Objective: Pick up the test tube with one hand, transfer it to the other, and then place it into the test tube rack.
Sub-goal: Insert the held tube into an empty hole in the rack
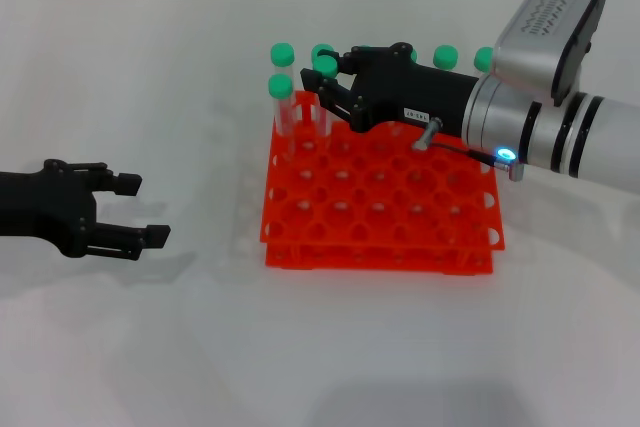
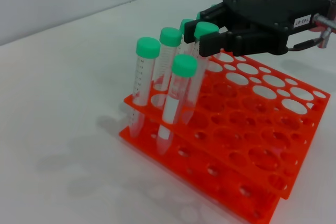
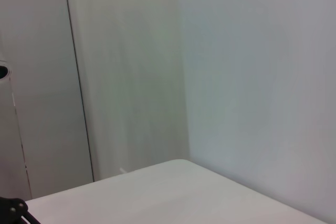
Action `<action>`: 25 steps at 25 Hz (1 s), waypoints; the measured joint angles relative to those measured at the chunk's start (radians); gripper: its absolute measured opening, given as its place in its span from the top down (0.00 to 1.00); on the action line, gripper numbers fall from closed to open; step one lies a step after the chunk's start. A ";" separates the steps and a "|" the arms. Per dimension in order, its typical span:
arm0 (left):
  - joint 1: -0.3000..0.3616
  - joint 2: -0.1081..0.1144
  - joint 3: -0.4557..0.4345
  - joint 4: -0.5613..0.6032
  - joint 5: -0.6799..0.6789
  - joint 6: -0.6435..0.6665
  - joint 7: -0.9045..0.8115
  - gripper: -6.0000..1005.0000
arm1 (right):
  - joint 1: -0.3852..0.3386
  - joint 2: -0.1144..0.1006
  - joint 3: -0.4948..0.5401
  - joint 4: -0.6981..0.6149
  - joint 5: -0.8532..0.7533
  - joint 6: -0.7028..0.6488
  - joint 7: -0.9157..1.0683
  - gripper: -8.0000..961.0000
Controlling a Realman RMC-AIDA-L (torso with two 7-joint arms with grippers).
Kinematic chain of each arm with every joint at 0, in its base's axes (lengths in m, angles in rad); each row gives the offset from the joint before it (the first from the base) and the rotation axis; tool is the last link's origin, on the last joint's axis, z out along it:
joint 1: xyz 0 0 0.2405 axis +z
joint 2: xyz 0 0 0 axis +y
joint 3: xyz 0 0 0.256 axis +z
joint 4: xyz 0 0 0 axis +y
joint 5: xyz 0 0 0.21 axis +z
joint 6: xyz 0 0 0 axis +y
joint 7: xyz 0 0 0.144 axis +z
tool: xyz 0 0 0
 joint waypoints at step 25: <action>-0.002 0.001 0.000 0.000 -0.001 -0.002 0.000 0.14 | 0.010 0.000 -0.008 0.003 0.000 0.000 0.000 0.72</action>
